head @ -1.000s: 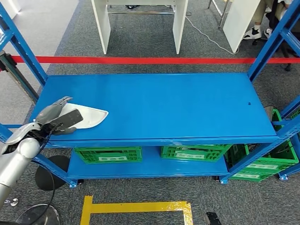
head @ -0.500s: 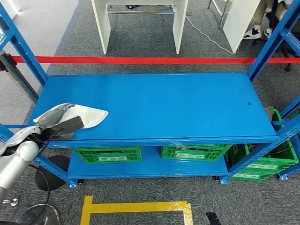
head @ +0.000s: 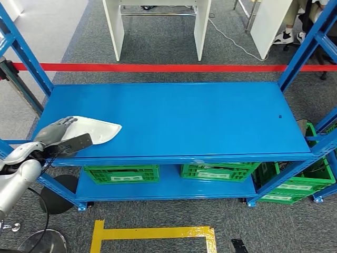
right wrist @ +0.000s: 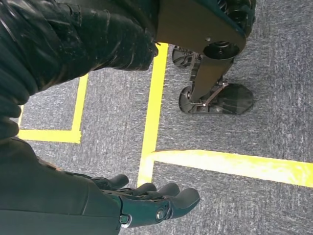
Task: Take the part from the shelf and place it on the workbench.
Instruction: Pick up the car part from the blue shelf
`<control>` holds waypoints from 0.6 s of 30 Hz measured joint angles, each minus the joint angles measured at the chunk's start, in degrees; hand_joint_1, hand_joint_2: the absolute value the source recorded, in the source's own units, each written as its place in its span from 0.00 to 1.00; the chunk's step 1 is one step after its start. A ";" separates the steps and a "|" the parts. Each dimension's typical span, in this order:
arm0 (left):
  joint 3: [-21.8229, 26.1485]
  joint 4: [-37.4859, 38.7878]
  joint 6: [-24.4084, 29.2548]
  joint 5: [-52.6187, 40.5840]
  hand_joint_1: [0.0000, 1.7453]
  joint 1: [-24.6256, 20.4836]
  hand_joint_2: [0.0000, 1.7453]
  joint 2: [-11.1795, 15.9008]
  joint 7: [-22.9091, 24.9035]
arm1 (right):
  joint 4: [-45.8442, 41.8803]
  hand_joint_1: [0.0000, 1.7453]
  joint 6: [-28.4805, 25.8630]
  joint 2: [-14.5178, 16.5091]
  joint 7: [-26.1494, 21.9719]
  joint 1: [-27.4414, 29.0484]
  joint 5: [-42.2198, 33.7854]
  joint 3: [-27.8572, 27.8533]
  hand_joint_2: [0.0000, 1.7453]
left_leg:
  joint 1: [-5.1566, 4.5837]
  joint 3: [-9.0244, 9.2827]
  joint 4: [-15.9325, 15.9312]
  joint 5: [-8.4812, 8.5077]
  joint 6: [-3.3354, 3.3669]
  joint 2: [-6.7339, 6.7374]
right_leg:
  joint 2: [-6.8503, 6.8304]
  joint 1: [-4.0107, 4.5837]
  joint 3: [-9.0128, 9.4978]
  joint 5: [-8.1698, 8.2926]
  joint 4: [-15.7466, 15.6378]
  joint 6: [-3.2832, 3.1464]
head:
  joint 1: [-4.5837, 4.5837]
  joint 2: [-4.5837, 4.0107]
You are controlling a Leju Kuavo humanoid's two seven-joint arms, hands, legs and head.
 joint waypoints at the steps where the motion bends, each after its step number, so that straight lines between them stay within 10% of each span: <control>1: -0.09 0.22 0.02 -0.08 0.00 -0.05 1.00 0.00 0.01 | 0.00 0.00 0.00 0.00 0.01 0.00 0.03 0.00 1.00 | 0.00 0.00 0.00 0.00 0.00 0.00 | 0.00 0.00 0.00 0.00 0.00 0.00 | 0.00 0.00; 18: -1.79 9.20 2.09 -3.59 0.00 -3.88 1.00 -2.01 -0.78 | -0.02 0.00 0.09 0.00 1.09 -0.47 1.20 0.03 1.00 | 0.00 -0.01 0.00 0.00 0.00 0.00 | -0.01 0.00 -0.01 0.00 0.00 0.00 | -0.01 0.00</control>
